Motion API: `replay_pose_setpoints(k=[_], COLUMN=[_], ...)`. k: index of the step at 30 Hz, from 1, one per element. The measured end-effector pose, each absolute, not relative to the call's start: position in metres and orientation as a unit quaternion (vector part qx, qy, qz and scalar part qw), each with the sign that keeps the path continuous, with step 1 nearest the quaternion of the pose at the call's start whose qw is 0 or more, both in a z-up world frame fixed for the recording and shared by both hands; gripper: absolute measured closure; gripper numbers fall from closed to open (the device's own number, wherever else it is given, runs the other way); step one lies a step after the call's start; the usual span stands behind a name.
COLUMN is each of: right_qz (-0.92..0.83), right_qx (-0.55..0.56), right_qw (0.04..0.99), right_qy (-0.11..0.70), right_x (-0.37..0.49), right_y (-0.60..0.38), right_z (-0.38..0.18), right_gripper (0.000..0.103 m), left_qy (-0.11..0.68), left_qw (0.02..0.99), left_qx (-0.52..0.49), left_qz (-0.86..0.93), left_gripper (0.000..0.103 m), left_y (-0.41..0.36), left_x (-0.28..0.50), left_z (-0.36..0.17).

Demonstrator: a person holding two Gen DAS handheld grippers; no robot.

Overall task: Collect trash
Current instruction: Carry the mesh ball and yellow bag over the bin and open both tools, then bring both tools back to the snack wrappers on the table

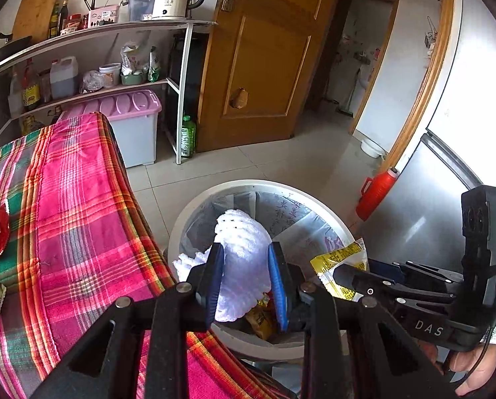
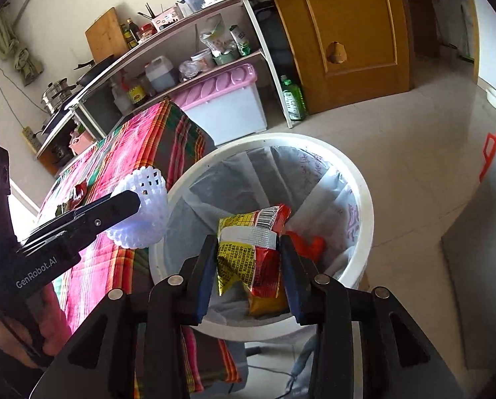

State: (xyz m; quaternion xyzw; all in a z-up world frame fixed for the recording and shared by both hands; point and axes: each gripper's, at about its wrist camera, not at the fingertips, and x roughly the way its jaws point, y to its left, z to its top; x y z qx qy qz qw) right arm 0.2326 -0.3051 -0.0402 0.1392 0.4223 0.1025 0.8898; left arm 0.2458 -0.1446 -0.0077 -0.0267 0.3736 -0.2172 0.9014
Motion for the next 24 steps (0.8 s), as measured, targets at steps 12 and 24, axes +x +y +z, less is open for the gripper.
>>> replay_pose_setpoints(k=[12,24], right_qz=[0.096,0.113], right_qx=[0.136,0.123], right_qw=[0.897,0.905], right_qy=[0.410,0.391], right_x=[0.226,0.213], right_y=[-0.311,-0.296], right_z=[-0.032,-0.012], right_gripper=[0.057,0.057], left_qy=[0.381,0.357], left_qw=[0.898,0.909], left_qx=[-0.045,-0.052], left_qz=[-0.217,-0.211], left_gripper=[0.057,0.056], left_y=[-0.141,-0.121], left_x=[0.250,0.230], left_z=[-0.011,0.005])
